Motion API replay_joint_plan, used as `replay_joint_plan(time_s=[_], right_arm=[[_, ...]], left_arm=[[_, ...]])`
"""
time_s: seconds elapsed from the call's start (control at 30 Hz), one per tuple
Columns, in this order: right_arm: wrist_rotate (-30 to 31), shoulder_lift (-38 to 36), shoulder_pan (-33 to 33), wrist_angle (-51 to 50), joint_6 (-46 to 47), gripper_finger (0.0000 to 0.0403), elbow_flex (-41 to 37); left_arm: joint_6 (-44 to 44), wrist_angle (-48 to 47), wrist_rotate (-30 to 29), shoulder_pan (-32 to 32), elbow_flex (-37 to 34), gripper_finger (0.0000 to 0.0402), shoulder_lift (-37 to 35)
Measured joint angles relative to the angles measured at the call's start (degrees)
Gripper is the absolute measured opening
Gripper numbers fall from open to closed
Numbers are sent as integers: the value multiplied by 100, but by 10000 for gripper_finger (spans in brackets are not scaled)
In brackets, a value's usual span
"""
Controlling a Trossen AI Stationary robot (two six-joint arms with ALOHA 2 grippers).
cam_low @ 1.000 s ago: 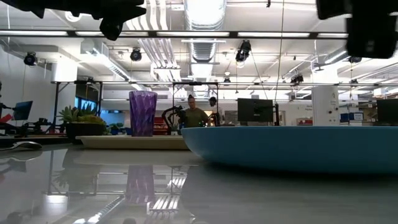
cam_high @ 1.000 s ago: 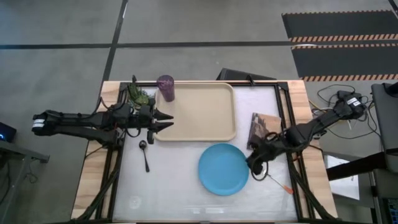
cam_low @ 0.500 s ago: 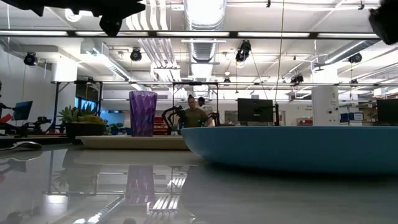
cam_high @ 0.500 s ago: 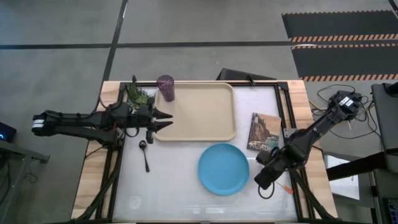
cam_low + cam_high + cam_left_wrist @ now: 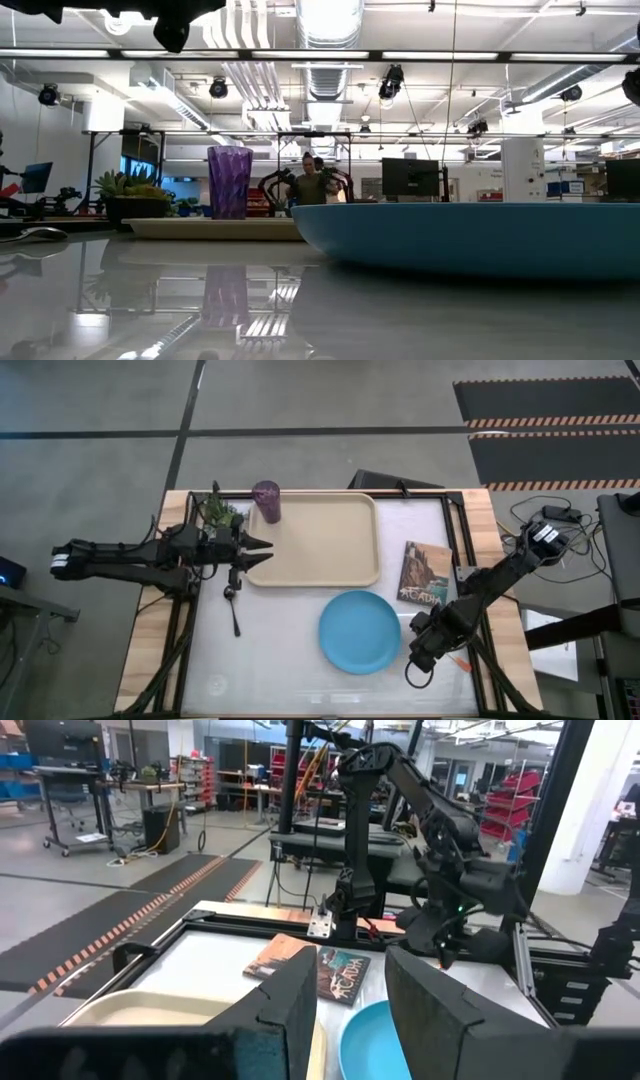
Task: Pick and place plate/cup/fork/spoon on tray
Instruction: Put the orange fork on the brown tray to the bottom right of the violet cup
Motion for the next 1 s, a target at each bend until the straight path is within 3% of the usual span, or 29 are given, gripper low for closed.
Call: replay_joint_plan(time_s=[0.73, 1.0], right_arm=[[45, -108, -2, -1, -10, 12, -609], [109, -103, -1, 102, 136, 83, -671]], left_arm=[[2, -11, 36, -2, -11, 103, -103], [2, -9, 34, -2, -11, 103, -85]])
